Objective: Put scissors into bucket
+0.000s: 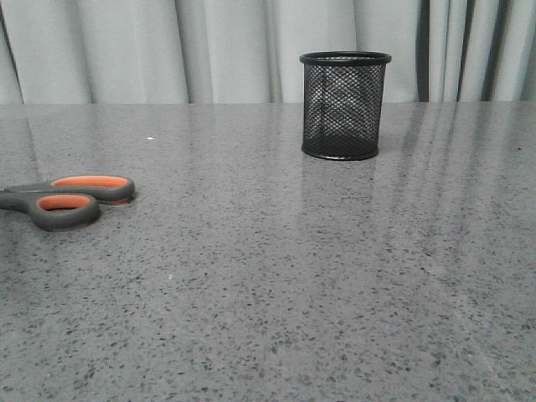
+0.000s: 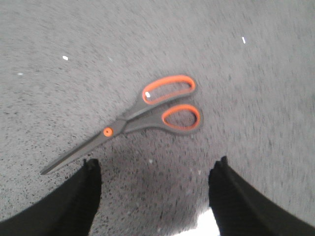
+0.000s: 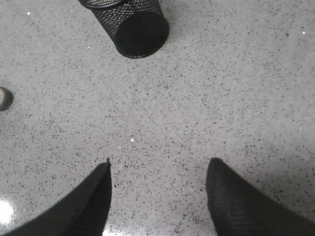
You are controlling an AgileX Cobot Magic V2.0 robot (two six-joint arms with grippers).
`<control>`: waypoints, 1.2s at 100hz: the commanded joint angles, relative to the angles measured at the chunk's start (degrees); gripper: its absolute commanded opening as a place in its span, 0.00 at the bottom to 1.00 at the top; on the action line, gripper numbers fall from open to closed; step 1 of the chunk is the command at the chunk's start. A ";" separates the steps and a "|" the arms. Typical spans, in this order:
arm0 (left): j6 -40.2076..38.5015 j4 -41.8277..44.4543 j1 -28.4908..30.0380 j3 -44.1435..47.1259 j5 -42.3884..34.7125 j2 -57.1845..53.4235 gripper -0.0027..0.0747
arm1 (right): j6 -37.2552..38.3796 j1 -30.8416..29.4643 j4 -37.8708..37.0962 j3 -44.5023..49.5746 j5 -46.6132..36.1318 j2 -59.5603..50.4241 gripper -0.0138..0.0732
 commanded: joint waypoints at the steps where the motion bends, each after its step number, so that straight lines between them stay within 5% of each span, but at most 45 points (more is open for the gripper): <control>1: 6.37 -1.87 0.13 -3.90 1.77 2.93 0.60 | -0.88 -0.38 0.84 -1.91 -2.35 0.03 0.60; 37: 43.53 -1.98 0.13 -7.16 0.19 14.98 0.60 | -0.88 -0.38 0.84 -1.91 -1.45 0.03 0.60; 64: 52.70 -4.13 0.13 -7.19 -0.28 22.11 0.60 | -0.97 -0.38 0.84 -1.91 -1.45 0.03 0.60; 120: 55.42 -6.03 0.13 -13.11 2.07 34.16 0.60 | -1.00 -0.38 0.84 -1.91 -1.45 0.03 0.60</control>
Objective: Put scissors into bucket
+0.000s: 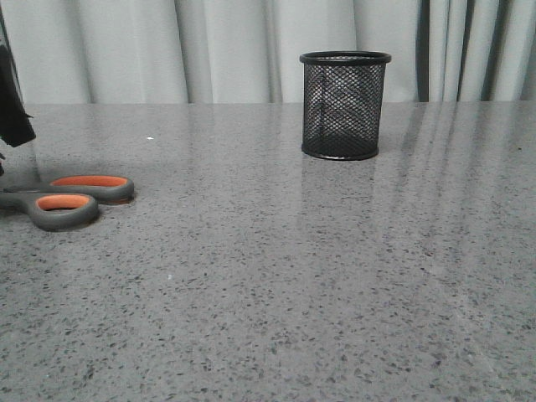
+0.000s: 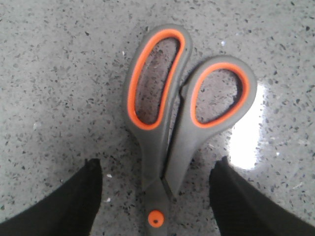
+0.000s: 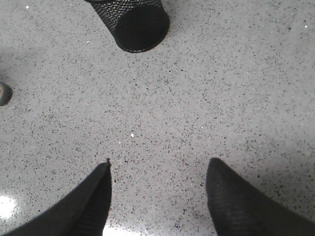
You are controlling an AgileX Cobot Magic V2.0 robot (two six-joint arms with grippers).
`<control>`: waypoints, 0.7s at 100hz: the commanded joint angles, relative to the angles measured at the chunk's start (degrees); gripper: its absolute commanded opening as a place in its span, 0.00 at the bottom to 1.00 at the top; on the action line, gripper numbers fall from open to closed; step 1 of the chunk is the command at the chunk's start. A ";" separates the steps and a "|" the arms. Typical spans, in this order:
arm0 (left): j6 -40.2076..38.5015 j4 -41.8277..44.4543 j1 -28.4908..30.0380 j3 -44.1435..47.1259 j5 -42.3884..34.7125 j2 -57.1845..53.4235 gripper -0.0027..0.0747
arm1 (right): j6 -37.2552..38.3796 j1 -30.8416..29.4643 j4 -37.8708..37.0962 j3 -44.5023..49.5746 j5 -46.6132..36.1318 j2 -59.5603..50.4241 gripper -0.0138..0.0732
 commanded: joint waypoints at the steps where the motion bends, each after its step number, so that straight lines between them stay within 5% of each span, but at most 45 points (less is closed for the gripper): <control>1: 0.20 -2.30 0.13 -2.49 1.97 0.13 0.60 | -0.88 -0.38 0.84 -1.91 -2.43 0.03 0.60; 70: 0.35 -1.88 -0.73 -3.66 3.68 5.23 0.60 | -0.88 -0.38 0.84 -1.91 -2.43 0.03 0.60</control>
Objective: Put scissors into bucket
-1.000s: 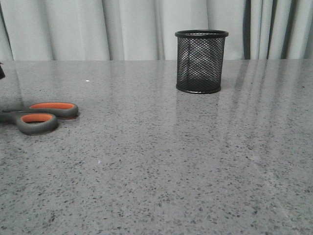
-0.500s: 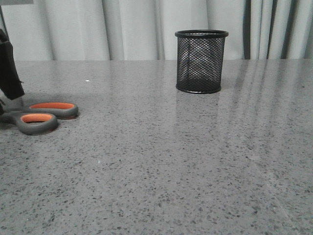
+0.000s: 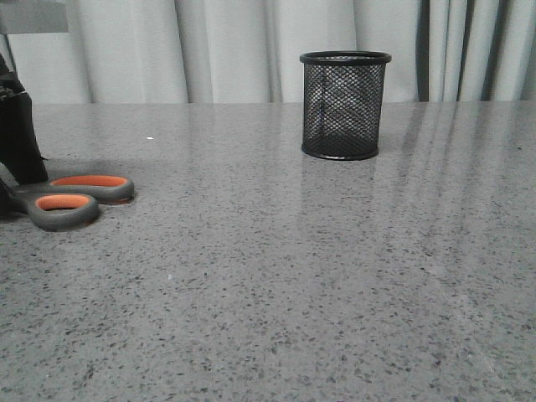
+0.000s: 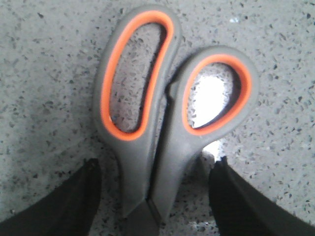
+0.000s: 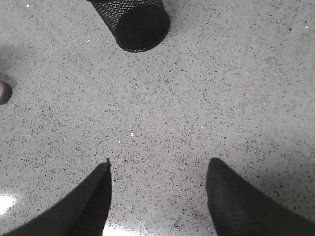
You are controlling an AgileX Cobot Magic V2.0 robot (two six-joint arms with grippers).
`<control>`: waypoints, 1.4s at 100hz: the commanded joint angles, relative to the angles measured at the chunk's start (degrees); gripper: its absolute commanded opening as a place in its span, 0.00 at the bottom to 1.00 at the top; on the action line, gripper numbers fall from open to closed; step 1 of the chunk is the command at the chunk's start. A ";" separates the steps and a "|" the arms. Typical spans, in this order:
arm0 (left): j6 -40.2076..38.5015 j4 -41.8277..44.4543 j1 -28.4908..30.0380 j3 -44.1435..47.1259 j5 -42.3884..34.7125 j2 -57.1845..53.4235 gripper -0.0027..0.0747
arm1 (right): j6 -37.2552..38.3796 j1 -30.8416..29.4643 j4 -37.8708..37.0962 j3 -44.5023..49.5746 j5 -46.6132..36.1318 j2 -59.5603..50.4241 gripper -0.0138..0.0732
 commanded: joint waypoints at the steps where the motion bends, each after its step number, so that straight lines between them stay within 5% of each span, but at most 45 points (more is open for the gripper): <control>1: 0.07 -1.88 -0.52 -1.70 -0.04 -1.44 0.60 | -0.58 -0.38 0.84 -1.91 -2.55 0.03 0.60; 33: 0.07 -1.88 -0.52 -1.70 1.79 0.41 0.57 | -0.58 -0.38 0.84 -1.91 -2.55 0.03 0.60; 64: -3.19 0.83 -0.52 -1.70 3.34 0.49 0.01 | -0.58 -0.38 0.84 -1.91 -2.65 0.03 0.60; 114: -11.92 0.94 -2.24 -11.20 3.36 -6.53 0.01 | -0.58 -0.38 1.40 -1.91 -2.55 0.03 0.60; 140: -20.26 1.44 -8.49 -20.95 3.36 -11.58 0.01 | -8.27 -0.38 15.92 -1.91 -4.77 0.03 0.60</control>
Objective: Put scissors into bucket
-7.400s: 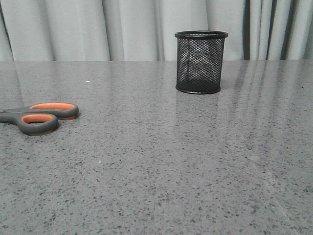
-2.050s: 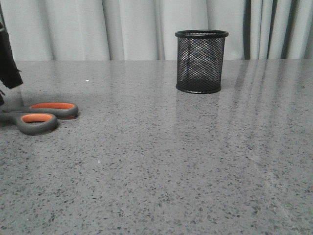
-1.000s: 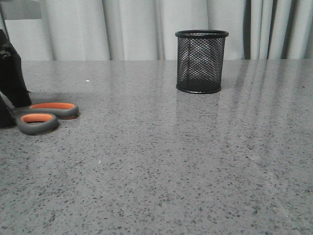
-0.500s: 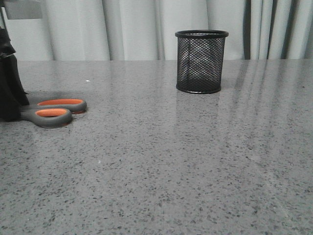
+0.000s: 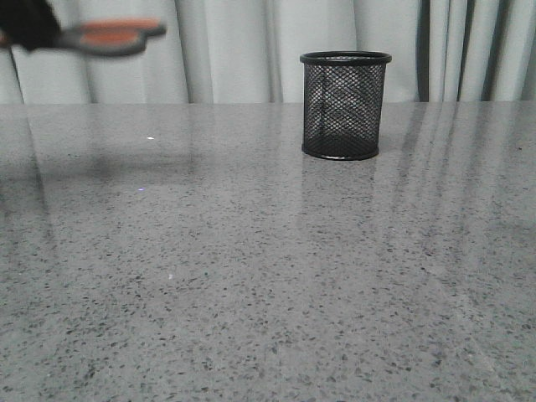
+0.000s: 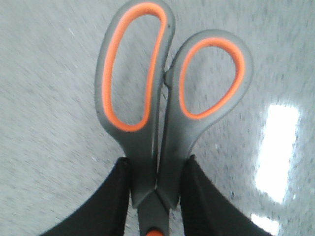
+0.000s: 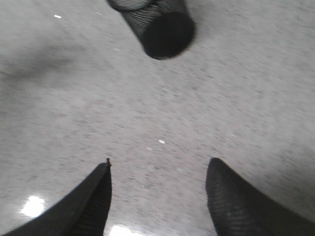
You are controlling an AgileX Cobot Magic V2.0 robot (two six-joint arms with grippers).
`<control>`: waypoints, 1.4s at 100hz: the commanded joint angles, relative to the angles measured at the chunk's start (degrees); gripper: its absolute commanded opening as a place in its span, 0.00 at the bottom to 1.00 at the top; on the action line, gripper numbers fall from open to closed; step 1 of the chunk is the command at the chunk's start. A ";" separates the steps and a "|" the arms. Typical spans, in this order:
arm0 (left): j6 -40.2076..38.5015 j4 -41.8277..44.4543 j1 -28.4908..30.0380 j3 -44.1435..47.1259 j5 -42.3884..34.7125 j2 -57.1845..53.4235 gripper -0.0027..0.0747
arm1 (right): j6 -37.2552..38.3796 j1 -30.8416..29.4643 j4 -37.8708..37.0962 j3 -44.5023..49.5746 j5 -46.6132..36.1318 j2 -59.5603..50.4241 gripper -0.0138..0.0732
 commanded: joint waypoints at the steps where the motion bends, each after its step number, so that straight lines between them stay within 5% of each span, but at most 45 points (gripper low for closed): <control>1: -5.24 -1.59 -2.48 -4.55 1.41 -3.35 0.01 | -5.62 -0.38 9.57 -1.91 -4.16 0.03 0.60; 26: -11.41 1.68 -12.93 -12.59 0.91 -3.45 0.01 | -20.39 -0.38 35.11 -1.91 -5.64 0.44 0.60; 45: -16.67 6.39 -21.90 -16.63 -2.26 -3.45 0.01 | -26.32 -0.38 45.85 -2.11 -5.09 1.88 0.60; 91: -20.95 10.15 -33.11 -18.96 -8.08 -3.45 0.01 | -27.44 -0.38 46.30 -7.86 -2.17 4.89 0.60; 140: -21.00 6.81 -35.38 -20.92 -10.86 -3.45 0.01 | -28.00 -0.38 46.44 -7.86 -1.96 5.27 0.60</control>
